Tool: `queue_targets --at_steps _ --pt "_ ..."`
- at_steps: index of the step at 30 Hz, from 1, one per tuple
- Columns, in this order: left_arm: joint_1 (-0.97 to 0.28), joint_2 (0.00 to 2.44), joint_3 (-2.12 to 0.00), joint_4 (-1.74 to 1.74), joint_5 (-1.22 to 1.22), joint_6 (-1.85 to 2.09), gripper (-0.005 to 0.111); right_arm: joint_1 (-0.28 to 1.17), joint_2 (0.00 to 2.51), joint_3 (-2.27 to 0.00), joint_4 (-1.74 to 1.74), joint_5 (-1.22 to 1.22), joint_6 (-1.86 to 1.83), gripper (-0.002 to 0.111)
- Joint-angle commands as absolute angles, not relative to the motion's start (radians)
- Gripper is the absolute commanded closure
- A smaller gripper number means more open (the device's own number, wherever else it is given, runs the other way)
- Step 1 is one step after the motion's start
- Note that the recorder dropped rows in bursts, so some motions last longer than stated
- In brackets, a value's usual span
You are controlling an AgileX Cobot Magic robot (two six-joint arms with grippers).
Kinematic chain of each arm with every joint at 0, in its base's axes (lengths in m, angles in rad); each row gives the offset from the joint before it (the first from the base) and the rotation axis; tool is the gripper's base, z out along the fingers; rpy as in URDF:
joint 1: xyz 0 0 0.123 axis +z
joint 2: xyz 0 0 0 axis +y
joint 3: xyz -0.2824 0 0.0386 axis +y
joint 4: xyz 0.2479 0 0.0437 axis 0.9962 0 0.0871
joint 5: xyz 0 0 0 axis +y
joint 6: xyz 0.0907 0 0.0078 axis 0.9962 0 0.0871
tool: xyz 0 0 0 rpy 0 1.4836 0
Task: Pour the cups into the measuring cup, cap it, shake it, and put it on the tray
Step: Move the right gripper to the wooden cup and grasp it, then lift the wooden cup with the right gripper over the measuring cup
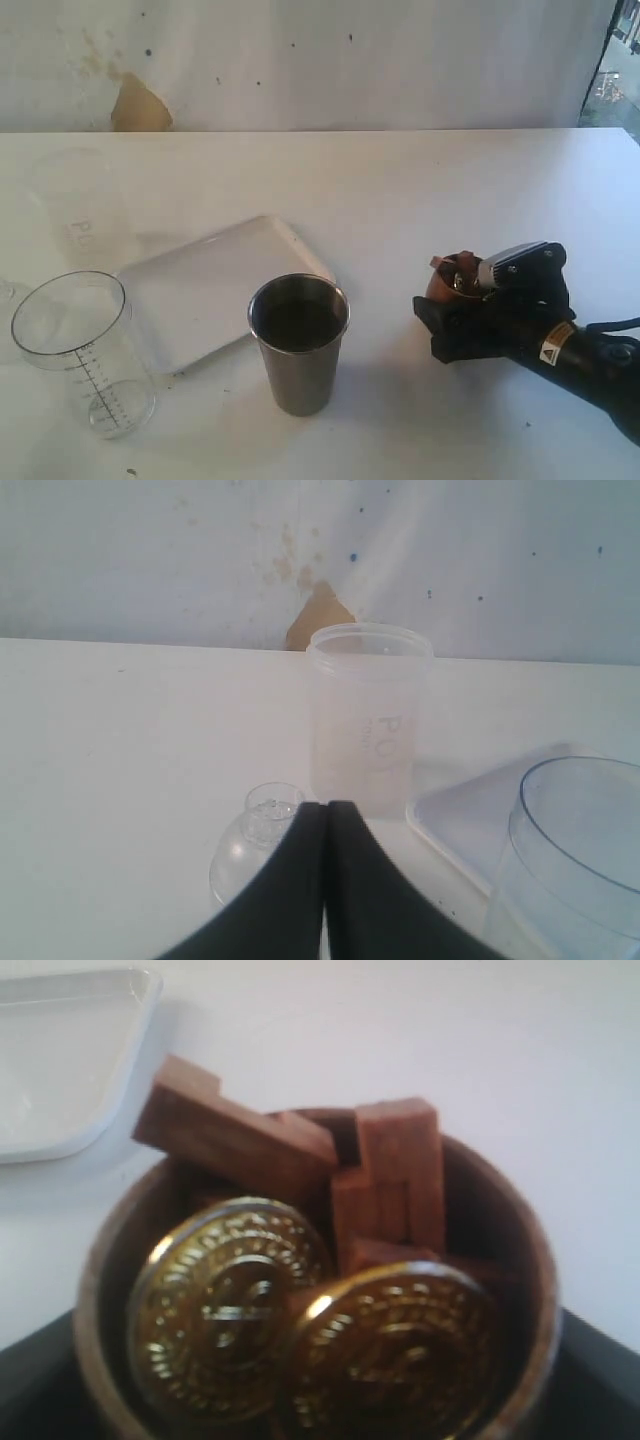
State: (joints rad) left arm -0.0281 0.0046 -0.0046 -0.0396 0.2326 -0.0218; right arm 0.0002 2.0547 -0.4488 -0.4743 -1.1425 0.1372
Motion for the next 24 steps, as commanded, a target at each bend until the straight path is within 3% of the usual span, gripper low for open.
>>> queue_targets --at_steps 1,6,15,21,24 --pt "-0.033 0.0 0.0 -0.044 0.233 -0.021 0.107 0.0 1.958 -0.447 -0.54 -1.089 0.254 0.108" --pt "-0.033 0.0 0.0 -0.044 0.233 -0.021 0.107 0.026 1.739 -0.476 -0.585 -0.909 0.39 0.108" --pt "-0.033 0.0 0.0 -0.044 0.233 -0.021 0.107 0.232 1.393 -0.742 -0.839 -0.465 0.768 0.108" --pt "-0.033 0.0 0.0 -0.044 0.233 -0.021 0.107 0.404 1.409 -0.944 -1.024 -0.389 0.966 0.108" --pt "-0.033 0.0 0.0 -0.044 0.233 -0.021 0.107 0.552 1.516 -1.082 -1.077 -0.236 0.966 0.108"
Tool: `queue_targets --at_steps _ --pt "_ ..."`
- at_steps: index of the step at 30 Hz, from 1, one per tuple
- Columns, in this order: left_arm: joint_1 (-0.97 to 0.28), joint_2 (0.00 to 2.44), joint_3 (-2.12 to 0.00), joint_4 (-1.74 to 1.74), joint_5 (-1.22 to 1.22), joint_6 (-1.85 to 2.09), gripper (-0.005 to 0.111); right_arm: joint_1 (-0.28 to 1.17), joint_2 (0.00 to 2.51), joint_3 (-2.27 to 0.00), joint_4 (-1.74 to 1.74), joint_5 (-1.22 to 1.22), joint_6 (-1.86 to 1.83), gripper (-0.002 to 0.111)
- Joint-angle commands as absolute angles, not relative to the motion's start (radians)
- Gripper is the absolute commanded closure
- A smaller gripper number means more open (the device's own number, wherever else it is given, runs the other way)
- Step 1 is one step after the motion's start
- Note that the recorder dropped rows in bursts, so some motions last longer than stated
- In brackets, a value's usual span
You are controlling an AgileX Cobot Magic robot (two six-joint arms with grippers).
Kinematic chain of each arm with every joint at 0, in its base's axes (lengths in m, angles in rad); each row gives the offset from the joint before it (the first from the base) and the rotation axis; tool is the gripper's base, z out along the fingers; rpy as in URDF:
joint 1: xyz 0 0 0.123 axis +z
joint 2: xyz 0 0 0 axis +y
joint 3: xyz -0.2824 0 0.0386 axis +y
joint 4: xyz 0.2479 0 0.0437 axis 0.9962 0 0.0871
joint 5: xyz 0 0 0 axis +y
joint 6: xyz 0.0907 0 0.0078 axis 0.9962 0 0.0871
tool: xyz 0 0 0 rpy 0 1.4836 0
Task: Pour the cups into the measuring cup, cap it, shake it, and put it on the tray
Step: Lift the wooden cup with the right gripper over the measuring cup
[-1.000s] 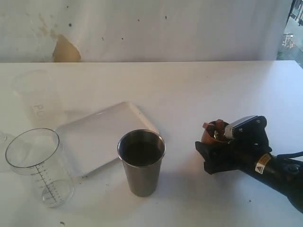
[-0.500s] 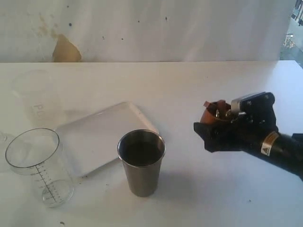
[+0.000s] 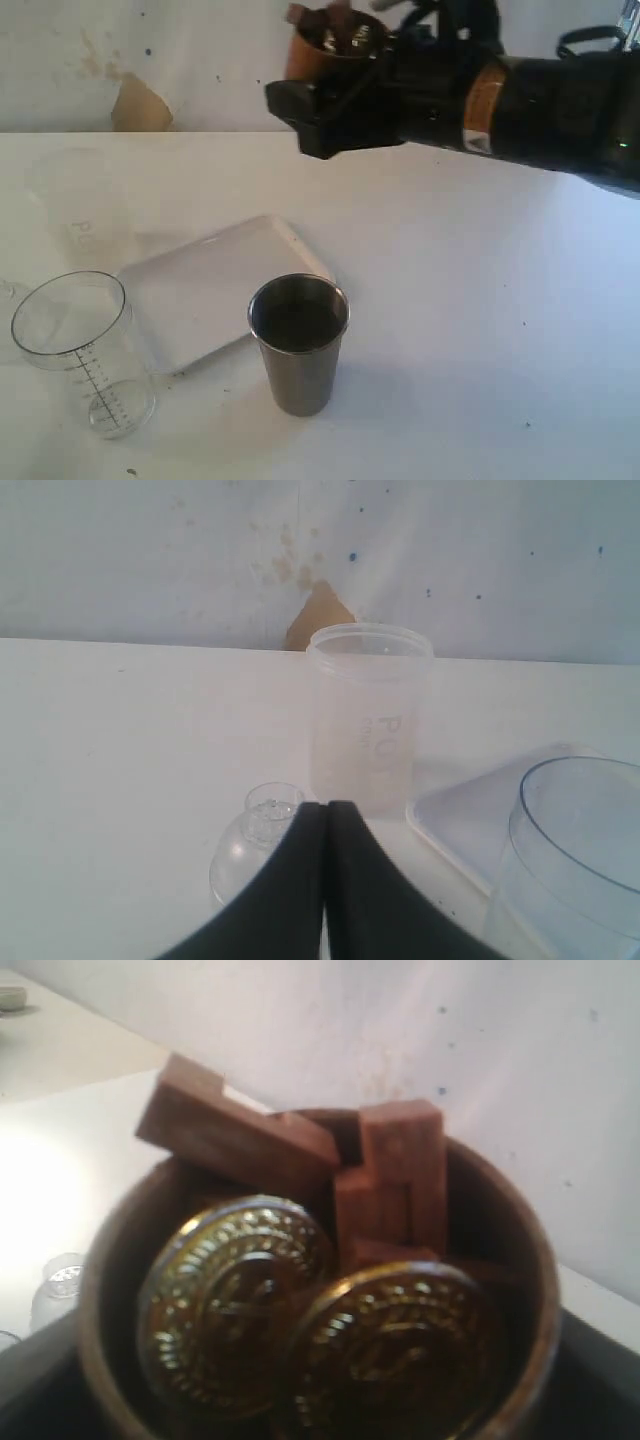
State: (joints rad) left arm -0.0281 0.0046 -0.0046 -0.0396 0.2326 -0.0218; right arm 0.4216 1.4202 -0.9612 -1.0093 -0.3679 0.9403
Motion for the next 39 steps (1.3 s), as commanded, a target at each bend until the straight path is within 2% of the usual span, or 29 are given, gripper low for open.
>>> queue_targets --at_steps 1,9,15,25,30,39 --pt "-0.033 0.0 0.0 -0.044 0.233 -0.021 0.107 0.575 1.544 -1.104 -1.082 -0.222 0.964 0.108" --pt "-0.033 0.0 0.0 -0.044 0.233 -0.021 0.107 0.748 1.787 -1.279 -1.097 -0.182 0.685 0.108" --pt "-0.033 0.0 0.0 -0.044 0.233 -0.021 0.107 0.748 1.832 -1.306 -1.097 -0.192 0.468 0.108" --pt "-0.033 0.0 0.0 -0.044 0.233 -0.021 0.107 0.748 1.853 -1.368 -1.092 -0.087 0.481 0.108" --pt "-0.033 0.0 0.0 -0.044 0.233 -0.021 0.107 0.748 1.868 -1.385 -1.095 -0.18 0.458 0.108" --pt "-0.033 0.0 0.0 -0.044 0.233 -0.021 0.107 0.774 1.884 -1.385 -1.096 -0.18 0.269 0.108"
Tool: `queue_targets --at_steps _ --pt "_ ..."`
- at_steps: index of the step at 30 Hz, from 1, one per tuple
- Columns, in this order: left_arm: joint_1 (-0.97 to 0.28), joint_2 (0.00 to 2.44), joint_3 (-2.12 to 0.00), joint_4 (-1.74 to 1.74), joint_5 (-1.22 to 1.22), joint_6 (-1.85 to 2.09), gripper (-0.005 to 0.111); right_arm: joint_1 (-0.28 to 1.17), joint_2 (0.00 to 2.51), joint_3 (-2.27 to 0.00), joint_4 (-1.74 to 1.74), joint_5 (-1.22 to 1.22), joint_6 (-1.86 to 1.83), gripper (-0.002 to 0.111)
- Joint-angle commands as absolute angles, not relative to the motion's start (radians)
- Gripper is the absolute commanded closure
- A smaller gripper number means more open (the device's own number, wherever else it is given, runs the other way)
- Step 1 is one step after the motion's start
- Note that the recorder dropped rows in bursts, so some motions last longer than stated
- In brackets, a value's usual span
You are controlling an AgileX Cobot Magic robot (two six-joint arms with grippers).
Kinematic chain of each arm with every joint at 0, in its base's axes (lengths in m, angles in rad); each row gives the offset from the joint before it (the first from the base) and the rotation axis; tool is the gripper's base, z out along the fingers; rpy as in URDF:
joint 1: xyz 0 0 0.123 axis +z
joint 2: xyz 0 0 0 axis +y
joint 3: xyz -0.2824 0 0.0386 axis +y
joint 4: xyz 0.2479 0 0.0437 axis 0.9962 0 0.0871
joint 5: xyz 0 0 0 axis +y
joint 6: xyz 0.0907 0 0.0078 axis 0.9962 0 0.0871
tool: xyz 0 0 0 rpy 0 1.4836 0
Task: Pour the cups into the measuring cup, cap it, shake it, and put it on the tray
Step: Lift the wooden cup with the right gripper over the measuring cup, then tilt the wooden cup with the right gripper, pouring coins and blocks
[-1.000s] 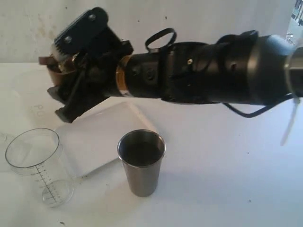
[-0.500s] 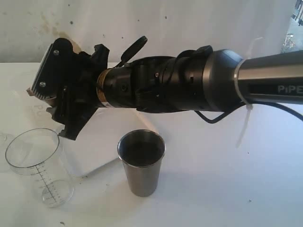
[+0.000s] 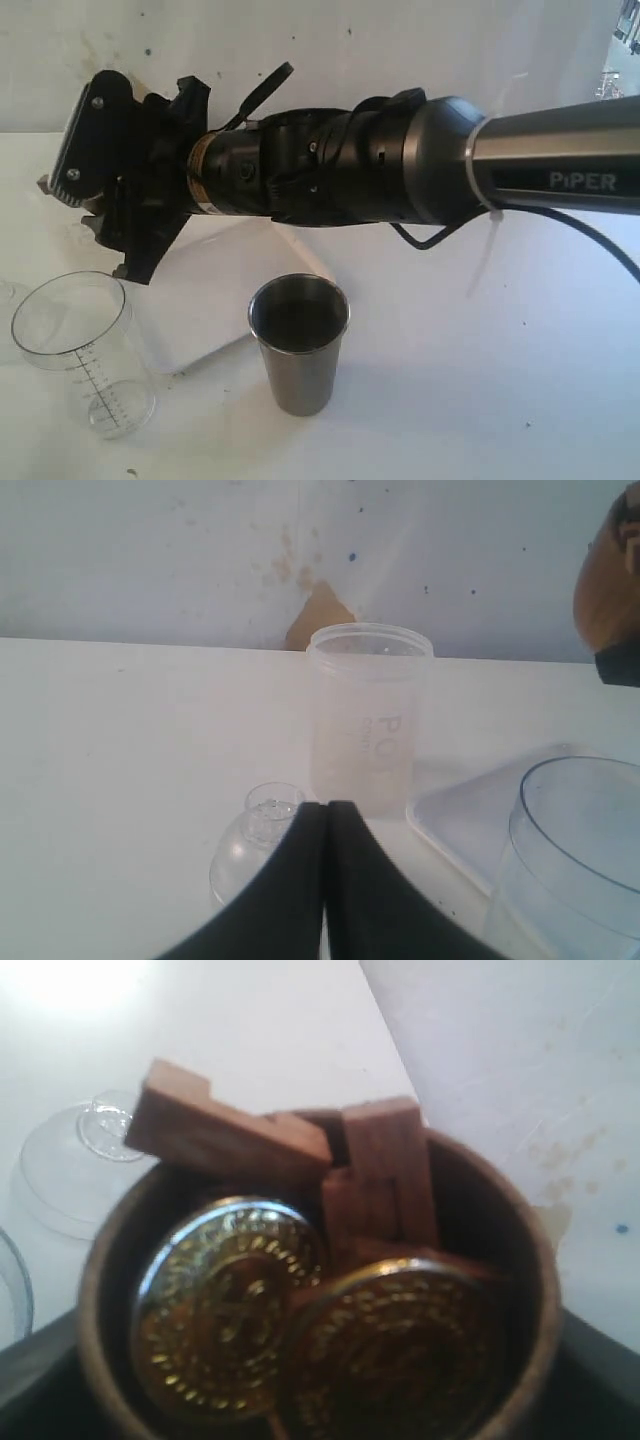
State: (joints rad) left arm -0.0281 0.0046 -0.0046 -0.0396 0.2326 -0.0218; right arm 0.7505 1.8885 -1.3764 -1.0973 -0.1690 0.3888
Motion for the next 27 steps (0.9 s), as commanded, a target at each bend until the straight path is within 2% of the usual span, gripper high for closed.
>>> queue_targets --at_steps 1,27 --pt "-0.033 0.0 0.0 -0.044 0.233 -0.021 0.107 0.779 1.886 -1.385 -1.096 -0.18 0.24 0.108" --pt "-0.033 0.0 0.0 -0.044 0.233 -0.021 0.107 0.821 1.881 -1.385 -1.098 -0.118 -0.191 0.108"
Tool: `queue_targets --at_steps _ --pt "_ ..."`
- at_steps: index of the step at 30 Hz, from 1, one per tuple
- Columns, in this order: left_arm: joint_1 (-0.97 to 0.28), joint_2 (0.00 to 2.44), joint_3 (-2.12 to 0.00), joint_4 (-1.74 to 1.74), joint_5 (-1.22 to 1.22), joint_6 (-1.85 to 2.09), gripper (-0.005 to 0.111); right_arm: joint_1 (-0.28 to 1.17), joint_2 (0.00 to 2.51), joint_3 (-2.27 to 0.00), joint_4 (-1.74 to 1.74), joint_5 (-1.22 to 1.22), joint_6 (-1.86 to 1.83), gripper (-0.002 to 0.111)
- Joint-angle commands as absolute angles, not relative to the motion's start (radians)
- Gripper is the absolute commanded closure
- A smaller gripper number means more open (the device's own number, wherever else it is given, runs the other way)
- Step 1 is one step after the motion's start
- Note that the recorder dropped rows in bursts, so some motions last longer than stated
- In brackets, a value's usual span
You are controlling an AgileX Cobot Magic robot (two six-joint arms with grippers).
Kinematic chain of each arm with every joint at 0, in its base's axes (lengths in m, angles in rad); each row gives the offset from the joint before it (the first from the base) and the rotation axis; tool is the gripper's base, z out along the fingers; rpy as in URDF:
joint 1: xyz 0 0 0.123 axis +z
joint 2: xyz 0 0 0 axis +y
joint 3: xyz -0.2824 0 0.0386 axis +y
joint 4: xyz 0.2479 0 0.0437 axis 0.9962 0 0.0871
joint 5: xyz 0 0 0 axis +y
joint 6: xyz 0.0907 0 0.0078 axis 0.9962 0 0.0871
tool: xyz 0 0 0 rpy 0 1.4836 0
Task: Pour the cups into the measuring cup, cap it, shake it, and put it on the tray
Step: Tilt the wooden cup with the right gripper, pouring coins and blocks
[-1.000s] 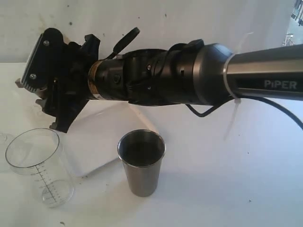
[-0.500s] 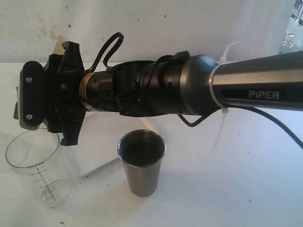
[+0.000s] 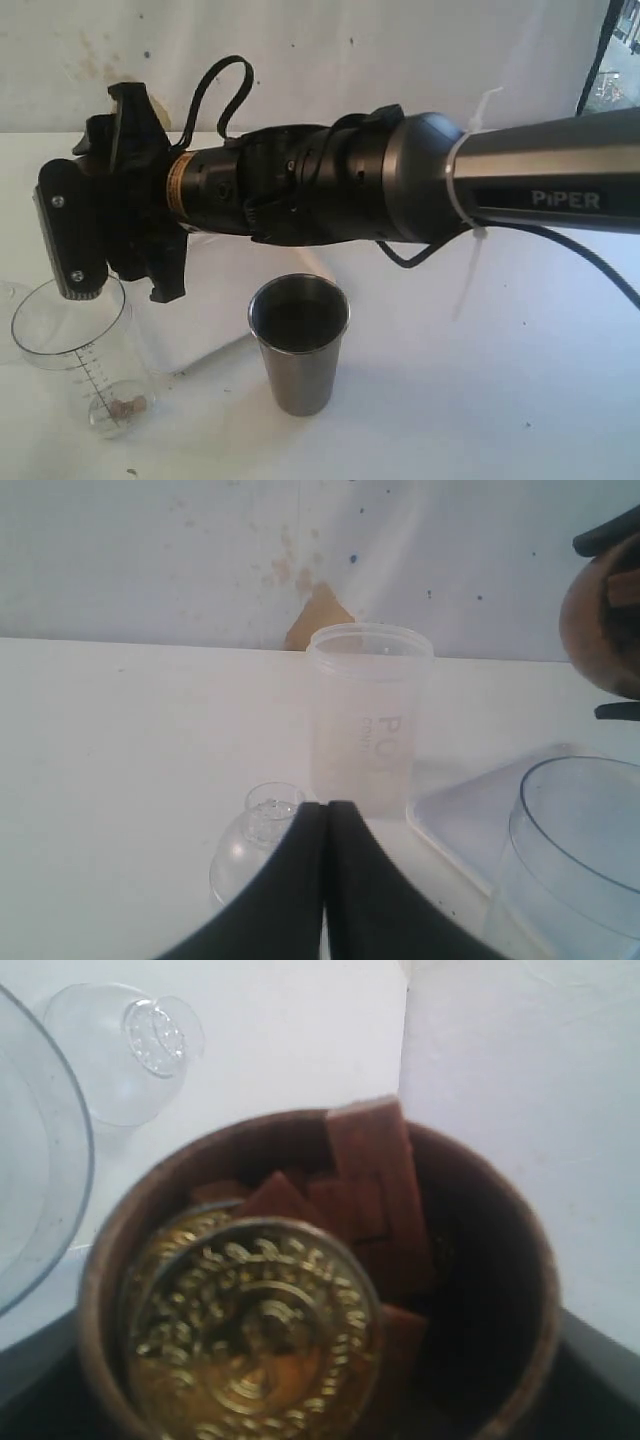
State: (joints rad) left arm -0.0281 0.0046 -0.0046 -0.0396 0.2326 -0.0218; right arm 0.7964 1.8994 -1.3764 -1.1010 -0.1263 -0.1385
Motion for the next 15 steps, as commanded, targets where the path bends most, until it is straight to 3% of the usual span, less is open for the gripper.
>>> queue_targets --at_steps 1,15 --pt "-0.033 0.0 0.0 -0.044 0.233 -0.021 0.107 0.829 1.881 -1.385 -1.098 -0.118 -0.2 0.108" --pt "-0.033 0.0 0.0 -0.044 0.233 -0.021 0.107 0.849 1.881 -1.385 -1.098 -0.053 -0.409 0.108"
